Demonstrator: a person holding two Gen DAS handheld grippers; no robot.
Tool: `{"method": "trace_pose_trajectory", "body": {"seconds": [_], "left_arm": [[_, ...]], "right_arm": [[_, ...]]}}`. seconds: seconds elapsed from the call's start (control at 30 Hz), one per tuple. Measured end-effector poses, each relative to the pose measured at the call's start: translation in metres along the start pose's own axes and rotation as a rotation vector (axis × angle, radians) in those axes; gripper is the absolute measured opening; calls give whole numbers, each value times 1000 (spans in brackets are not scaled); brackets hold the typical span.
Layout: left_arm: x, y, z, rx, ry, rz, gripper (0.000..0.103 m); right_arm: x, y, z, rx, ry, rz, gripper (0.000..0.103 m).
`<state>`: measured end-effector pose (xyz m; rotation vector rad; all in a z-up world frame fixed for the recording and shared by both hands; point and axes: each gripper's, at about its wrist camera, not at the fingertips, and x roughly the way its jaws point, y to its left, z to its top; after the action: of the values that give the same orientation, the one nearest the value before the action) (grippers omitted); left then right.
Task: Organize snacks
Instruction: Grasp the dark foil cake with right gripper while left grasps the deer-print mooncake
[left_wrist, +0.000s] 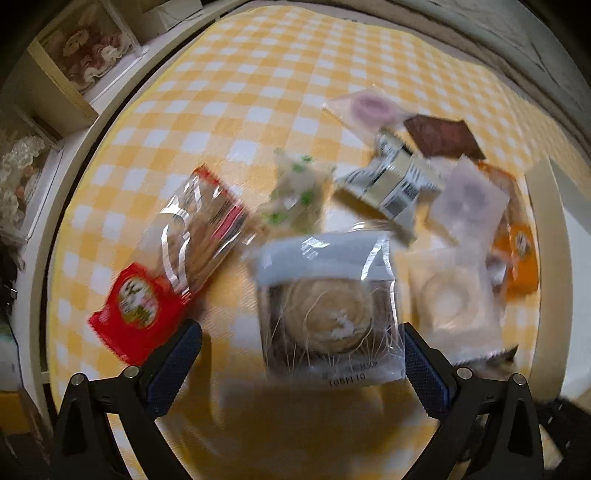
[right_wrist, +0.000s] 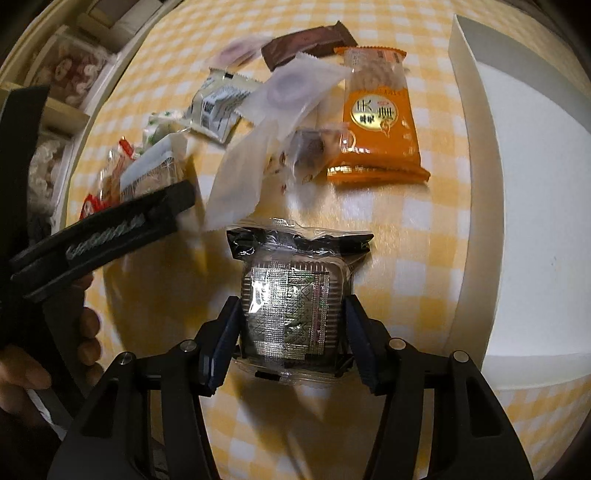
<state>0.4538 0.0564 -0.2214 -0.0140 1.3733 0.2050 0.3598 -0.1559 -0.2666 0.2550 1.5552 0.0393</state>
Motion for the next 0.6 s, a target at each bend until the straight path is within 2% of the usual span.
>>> {"method": "trace_pose_trajectory", "body": {"seconds": [0.2, 0.4, 0.47, 0.5, 0.53, 0.6], "left_arm": [[5, 9, 11, -32, -8, -79, 83], [18, -7, 23, 3, -30, -85, 81], [20, -10, 19, 13, -21, -81, 75], [20, -13, 16, 16, -12, -72, 68], [25, -13, 16, 12, 0, -60, 65], [28, -13, 16, 5, 2, -69, 64]], "right_arm": [[4, 0, 1, 11, 8, 0, 59], [9, -8, 6, 50, 8, 21, 65], [10, -7, 6, 42, 7, 18, 63], [9, -5, 7, 31, 3, 14, 62], [7, -4, 6, 15, -4, 18, 57], [4, 1, 6, -12, -18, 14, 55]]}}
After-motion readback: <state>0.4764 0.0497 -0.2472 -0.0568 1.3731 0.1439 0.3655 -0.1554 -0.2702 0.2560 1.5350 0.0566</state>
